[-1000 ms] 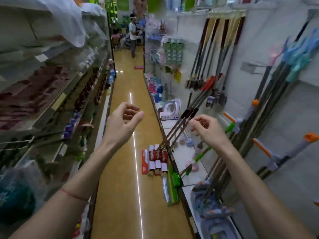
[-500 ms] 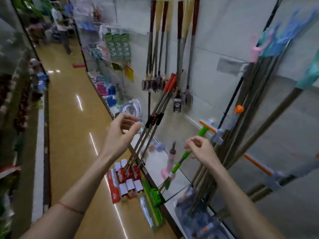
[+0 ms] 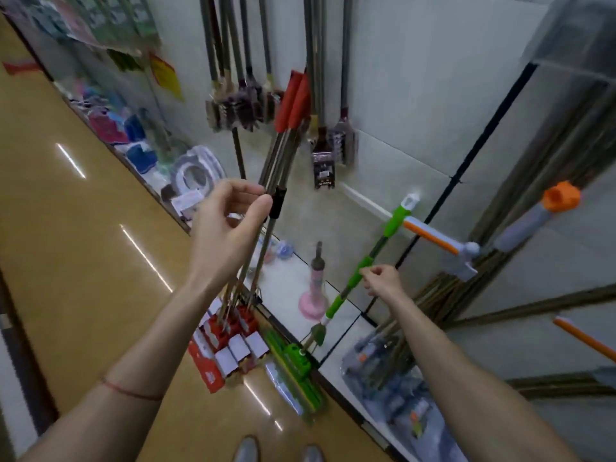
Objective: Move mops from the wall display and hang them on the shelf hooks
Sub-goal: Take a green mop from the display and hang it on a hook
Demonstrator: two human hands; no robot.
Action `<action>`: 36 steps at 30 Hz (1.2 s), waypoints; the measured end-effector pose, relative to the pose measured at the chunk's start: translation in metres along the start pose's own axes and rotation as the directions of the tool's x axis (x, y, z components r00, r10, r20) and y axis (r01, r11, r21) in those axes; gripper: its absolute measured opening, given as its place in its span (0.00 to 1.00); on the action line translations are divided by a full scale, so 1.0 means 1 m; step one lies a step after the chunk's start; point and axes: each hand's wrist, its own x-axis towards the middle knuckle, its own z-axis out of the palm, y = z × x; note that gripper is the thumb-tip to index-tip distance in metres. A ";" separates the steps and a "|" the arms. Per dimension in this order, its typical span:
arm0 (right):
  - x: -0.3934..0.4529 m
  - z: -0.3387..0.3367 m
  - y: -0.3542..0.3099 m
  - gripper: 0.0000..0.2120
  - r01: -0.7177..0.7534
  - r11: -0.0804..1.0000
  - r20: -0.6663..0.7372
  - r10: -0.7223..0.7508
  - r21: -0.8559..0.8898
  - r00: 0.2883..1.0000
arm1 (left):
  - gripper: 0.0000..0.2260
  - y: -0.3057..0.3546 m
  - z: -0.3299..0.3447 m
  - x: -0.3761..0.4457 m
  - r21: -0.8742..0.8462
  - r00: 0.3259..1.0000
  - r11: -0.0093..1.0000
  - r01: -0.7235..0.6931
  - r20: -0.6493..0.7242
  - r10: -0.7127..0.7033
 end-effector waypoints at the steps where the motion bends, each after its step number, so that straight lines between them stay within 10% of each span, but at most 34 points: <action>1: 0.009 0.006 0.003 0.15 -0.041 0.999 -0.023 0.041 0.006 0.999 | 0.03 -0.010 0.003 0.012 0.002 1.000 1.000 -0.012 0.023 0.012; 6: 0.045 0.022 -0.001 0.10 -0.185 0.979 -0.103 0.193 0.089 0.976 | 0.03 -0.058 0.016 0.060 -0.007 0.991 1.000 -0.027 0.134 0.028; 12: 0.097 0.030 -0.001 0.34 -0.252 0.938 -0.150 0.292 0.236 0.945 | 0.03 -0.111 0.038 0.081 0.015 0.973 1.000 -0.004 0.232 0.001; 20: 0.151 0.047 0.007 0.24 -0.196 0.888 -0.261 0.323 0.415 0.910 | 0.07 -0.162 0.055 0.083 0.063 0.958 0.996 0.066 0.277 -0.081; 23: 0.167 0.042 0.004 0.05 -0.120 0.861 -0.314 0.305 0.494 0.899 | 0.05 -0.173 0.058 0.083 0.060 0.954 0.994 0.090 0.283 -0.103; 36: 0.085 0.090 -0.012 0.08 -0.126 0.835 -0.200 0.271 0.536 0.942 | 0.06 -0.143 0.049 0.052 0.065 0.947 0.992 0.108 0.297 -0.123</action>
